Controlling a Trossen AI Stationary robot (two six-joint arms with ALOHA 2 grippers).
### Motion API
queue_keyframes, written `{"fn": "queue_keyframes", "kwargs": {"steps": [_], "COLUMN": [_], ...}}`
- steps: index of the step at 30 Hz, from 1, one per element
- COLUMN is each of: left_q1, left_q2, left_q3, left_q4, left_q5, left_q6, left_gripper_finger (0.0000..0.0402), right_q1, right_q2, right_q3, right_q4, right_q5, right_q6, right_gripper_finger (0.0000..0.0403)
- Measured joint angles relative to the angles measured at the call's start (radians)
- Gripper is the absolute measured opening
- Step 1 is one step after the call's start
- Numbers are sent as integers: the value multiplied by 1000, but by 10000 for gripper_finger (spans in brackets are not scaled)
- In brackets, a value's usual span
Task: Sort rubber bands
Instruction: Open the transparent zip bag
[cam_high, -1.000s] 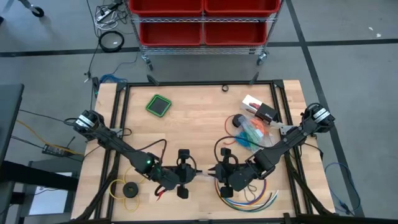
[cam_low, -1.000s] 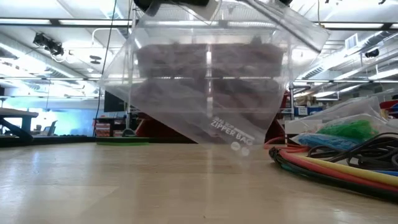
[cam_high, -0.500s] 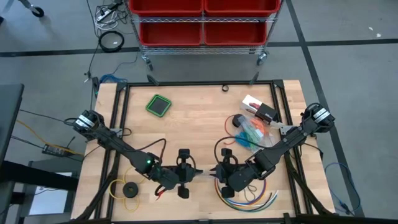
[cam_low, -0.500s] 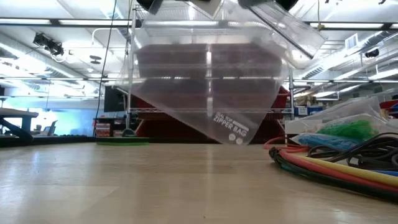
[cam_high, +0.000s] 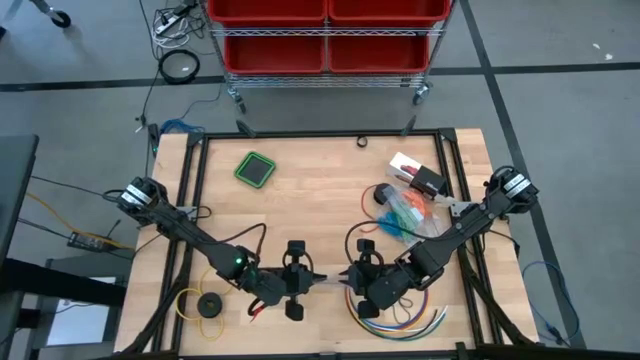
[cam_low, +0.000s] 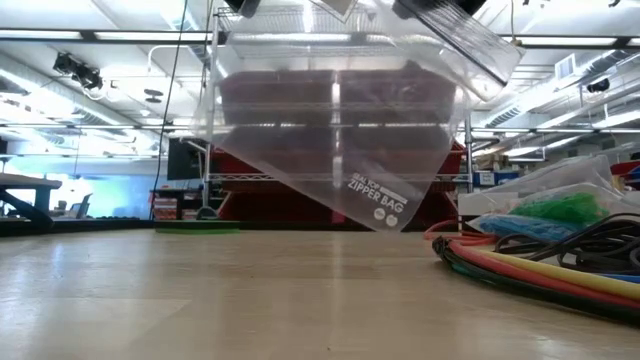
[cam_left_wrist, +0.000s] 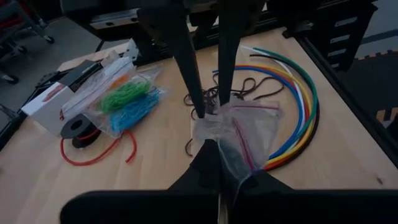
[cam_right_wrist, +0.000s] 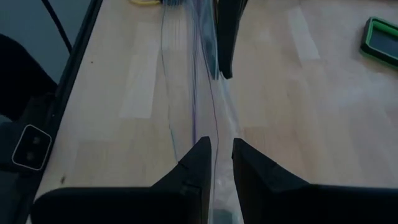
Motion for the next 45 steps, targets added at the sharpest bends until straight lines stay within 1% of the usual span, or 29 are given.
{"fn": "queue_keyframes", "kwargs": {"steps": [13, 23, 27, 33, 45], "left_q1": [0, 0, 0, 0, 0], "left_q2": [0, 0, 0, 0, 0], "left_q3": [0, 0, 0, 0, 0], "left_q4": [-2, -6, -6, -2, 40], "left_q5": [0, 0, 0, -19, -22], "left_q6": [0, 0, 0, 0, 26], "left_gripper_finger": [0, 0, 0, 0, 0], "right_q1": [1, 2, 2, 2, 2], "right_q2": [0, 0, 0, 0, 0], "right_q3": [0, 0, 0, 0, 0], "right_q4": [19, 59, 68, 70, 43], "right_q5": [11, -25, -25, -17, 2], "right_q6": [-19, -27, -27, -26, -27], "right_gripper_finger": [57, 99, 107, 99, 77]}}
